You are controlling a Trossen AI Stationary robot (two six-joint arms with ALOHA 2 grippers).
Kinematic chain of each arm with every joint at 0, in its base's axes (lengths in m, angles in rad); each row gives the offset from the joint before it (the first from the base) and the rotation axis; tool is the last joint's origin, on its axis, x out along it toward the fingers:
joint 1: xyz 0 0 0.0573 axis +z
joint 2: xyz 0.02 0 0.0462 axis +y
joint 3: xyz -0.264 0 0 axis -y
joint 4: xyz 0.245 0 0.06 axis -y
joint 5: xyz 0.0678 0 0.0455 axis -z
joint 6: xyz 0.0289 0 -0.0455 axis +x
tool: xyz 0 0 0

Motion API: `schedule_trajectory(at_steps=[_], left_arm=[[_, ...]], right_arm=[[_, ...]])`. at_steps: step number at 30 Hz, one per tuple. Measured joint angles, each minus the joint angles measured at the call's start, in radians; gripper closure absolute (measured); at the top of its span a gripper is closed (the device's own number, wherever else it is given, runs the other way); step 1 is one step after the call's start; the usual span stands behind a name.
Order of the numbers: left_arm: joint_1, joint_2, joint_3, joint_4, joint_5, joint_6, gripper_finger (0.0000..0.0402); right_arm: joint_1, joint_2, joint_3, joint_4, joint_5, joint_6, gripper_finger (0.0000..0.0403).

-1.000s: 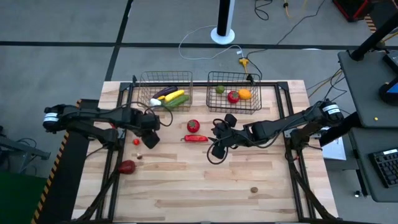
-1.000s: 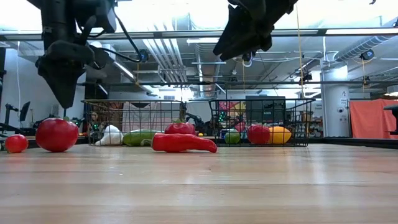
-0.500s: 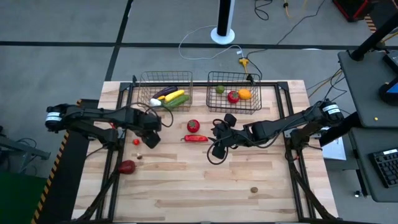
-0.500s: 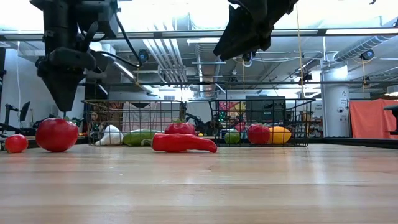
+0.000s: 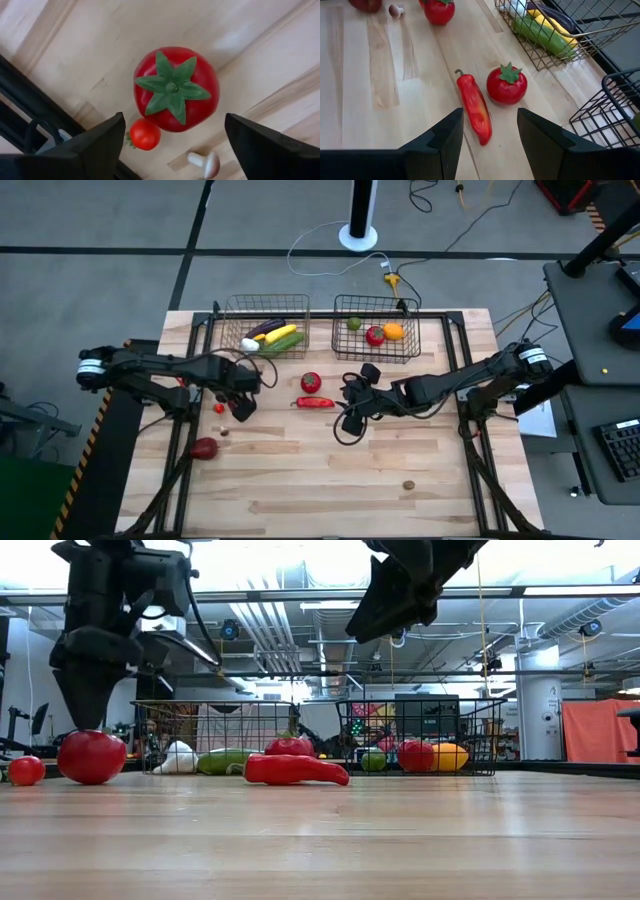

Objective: Sort produce into baskets
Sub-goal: Put the left large red tomato into the right wire basket

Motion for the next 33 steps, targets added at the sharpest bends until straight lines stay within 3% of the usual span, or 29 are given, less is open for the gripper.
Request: schedule_trajectory(at_steps=[15, 23, 33], left_arm=[[0.001, 0.037, -0.029, 0.066, -0.001, 0.026, 0.0068], [0.001, 0.038, -0.101, 0.204, -0.003, 0.038, 0.0067], [0.0, 0.061, -0.133, 0.263, -0.014, 0.036, 0.0067]], right_arm=[[0.0, 0.0, -0.008, 0.002, 0.0, 0.0, 0.0225], [0.0, -0.001, -0.008, 0.006, 0.0, 0.0, 0.0225], [0.0, -0.001, -0.008, 0.031, -0.001, -0.007, 0.0225]])
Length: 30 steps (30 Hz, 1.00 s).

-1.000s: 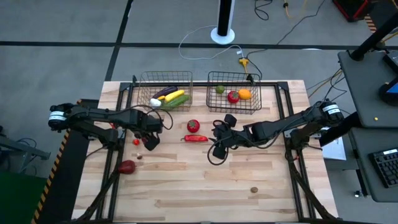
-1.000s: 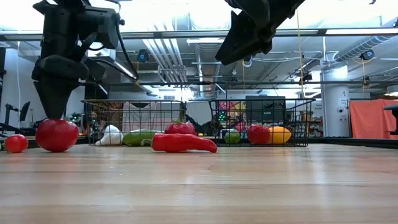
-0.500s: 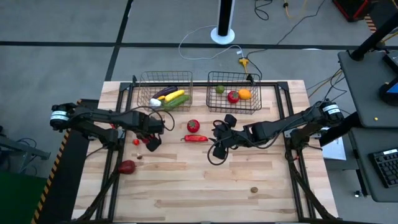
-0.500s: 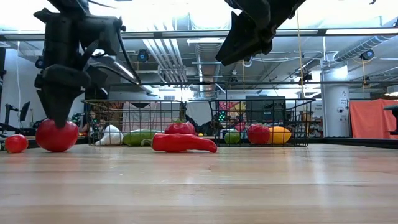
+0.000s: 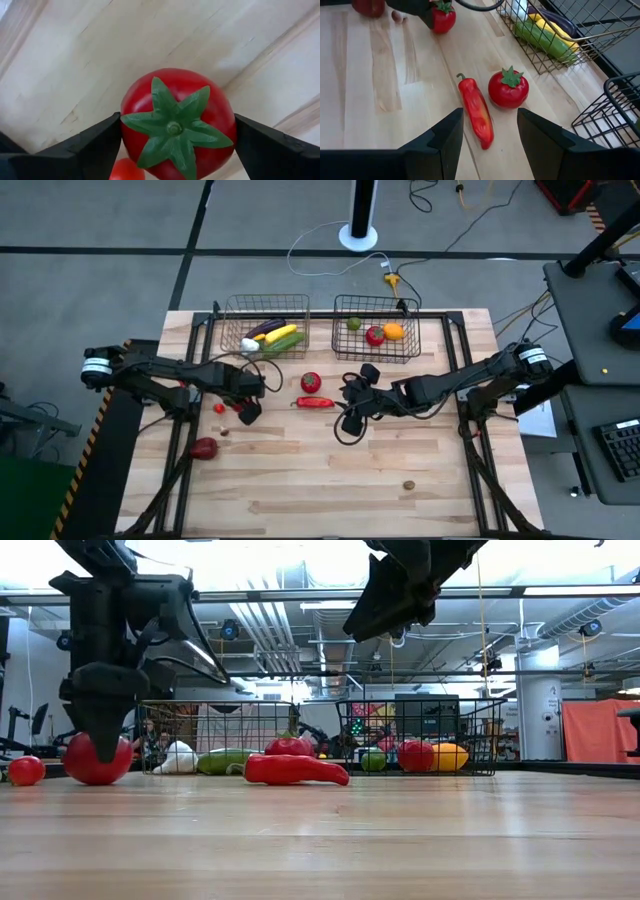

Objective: Sort produce into baskets
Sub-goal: Put the left large red tomato into the right wire basket

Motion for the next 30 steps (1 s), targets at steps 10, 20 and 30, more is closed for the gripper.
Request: schedule_trajectory(at_steps=[10, 20, 30], left_arm=[[-0.01, -0.002, 0.057, -0.043, 0.001, 0.125, 0.0097], [-0.077, -0.006, 0.232, -0.011, 0.023, 0.358, 0.01], [-0.036, 0.0, 0.425, 0.383, -0.006, 0.81, 0.0098]], right_arm=[[0.0, 0.0, 0.0, 0.0, -0.008, -0.005, 0.0225], [0.005, -0.025, 0.018, -0.081, -0.01, -0.017, 0.0225], [0.029, -0.18, 0.039, -0.3, 0.002, 0.055, 0.0225]])
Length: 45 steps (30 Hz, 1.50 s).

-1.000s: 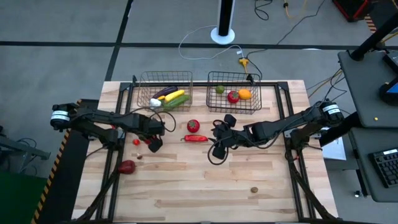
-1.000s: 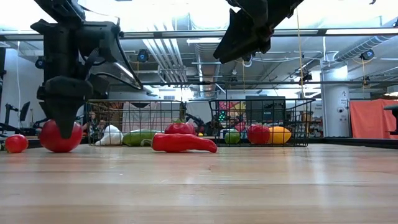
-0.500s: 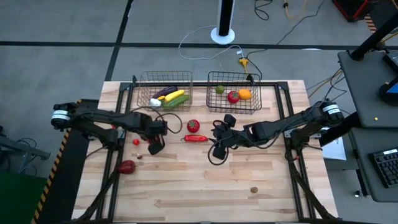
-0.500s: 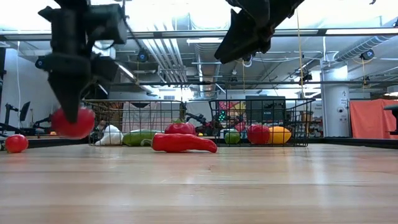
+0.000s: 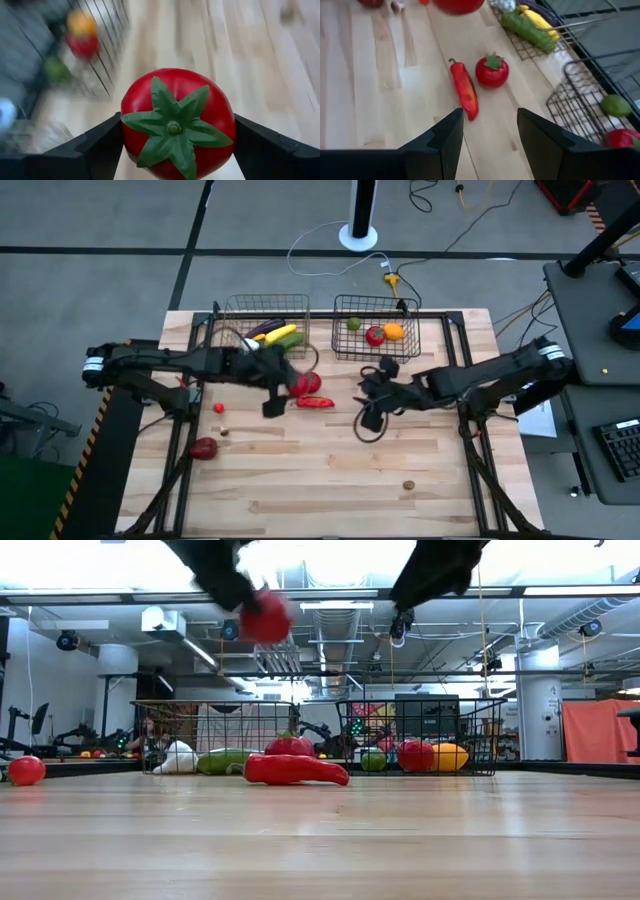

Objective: Sort produce into baskets
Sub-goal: Put the left large red tomato into the right wire basket

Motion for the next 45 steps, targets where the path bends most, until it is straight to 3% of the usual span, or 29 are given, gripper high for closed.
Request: schedule_trajectory(at_steps=[9, 16, 28, 35, 45], left_arm=[[0.129, 0.158, 0.178, 0.232, -0.001, 0.188, 0.0096], [0.264, 0.354, 0.293, 0.228, 0.128, 0.223, 0.0096], [0.342, 0.634, 0.541, 0.17, 0.133, 0.238, 0.0098], [0.353, 0.745, 0.672, 0.089, 0.13, 0.257, 0.0099], [0.38, 0.794, 0.718, 0.024, 0.128, 0.237, 0.0093]], right_arm=[[0.009, -0.125, -0.029, 0.007, 0.001, 0.015, 0.0225], [0.01, -0.176, -0.027, 0.01, 0.045, 0.007, 0.0225], [0.011, -0.174, -0.037, 0.026, 0.051, -0.003, 0.0225], [0.011, -0.174, -0.052, 0.022, 0.05, 0.008, 0.0225], [0.01, -0.174, -0.052, 0.023, 0.05, 0.008, 0.0225]])
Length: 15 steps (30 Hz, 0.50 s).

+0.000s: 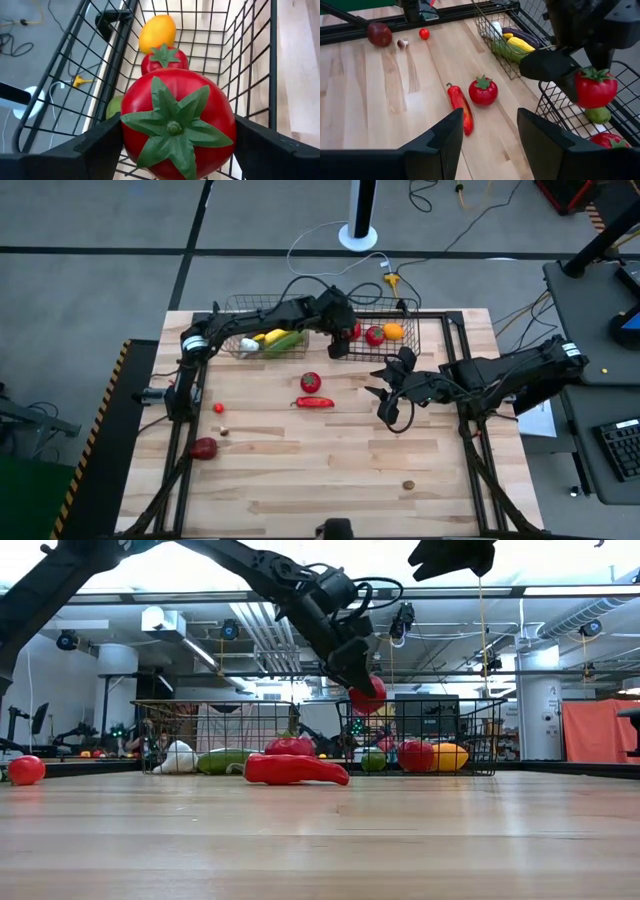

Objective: Sort produce into baskets
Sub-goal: Put the left large red tomato into the right wire basket

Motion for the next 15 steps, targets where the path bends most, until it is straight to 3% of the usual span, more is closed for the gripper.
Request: schedule_trajectory(at_steps=[15], left_arm=[[-0.002, 0.0, -0.006, -0.041, -0.006, -0.018, 0.0091]], right_arm=[[0.0, 0.0, 0.0, 0.002, 0.001, -0.001, 0.0225]])
